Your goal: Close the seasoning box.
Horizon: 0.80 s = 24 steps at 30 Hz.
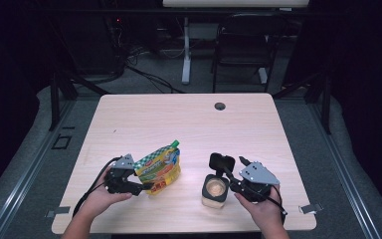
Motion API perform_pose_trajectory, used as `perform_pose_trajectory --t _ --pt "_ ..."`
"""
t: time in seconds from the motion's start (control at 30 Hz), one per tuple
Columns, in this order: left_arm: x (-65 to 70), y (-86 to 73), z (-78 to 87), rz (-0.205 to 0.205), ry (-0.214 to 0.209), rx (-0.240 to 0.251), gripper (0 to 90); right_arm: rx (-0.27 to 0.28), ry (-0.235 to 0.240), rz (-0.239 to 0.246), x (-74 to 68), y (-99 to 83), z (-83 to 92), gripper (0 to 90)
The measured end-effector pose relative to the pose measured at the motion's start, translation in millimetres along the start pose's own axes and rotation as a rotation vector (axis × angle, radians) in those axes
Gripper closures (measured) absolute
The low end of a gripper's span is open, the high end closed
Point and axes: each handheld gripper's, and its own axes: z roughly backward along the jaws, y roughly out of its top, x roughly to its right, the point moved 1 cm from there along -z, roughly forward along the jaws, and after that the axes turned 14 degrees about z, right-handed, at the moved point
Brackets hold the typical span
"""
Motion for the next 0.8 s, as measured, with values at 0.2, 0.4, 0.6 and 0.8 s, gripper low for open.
perform_pose_trajectory --t 0.2,0.4,0.6,0.8 --pt "-0.4 -0.6 -0.8 0.001 0.002 0.004 41.0 -0.013 0.006 -0.026 4.5 -3.2 -9.6 38.2" --pt "0.3 -1.1 -1.5 -0.001 0.0 0.001 41.0 -0.025 0.029 -0.048 7.7 -6.6 -17.1 37.9" --pt "1.2 -1.5 -0.7 -0.01 0.0 -0.003 41.0 -0.025 0.042 -0.061 8.1 -7.1 -20.5 38.6" --pt "2.0 -1.8 0.7 -0.011 0.002 0.002 41.0 -0.017 0.054 -0.054 5.4 -4.6 -21.3 39.4"
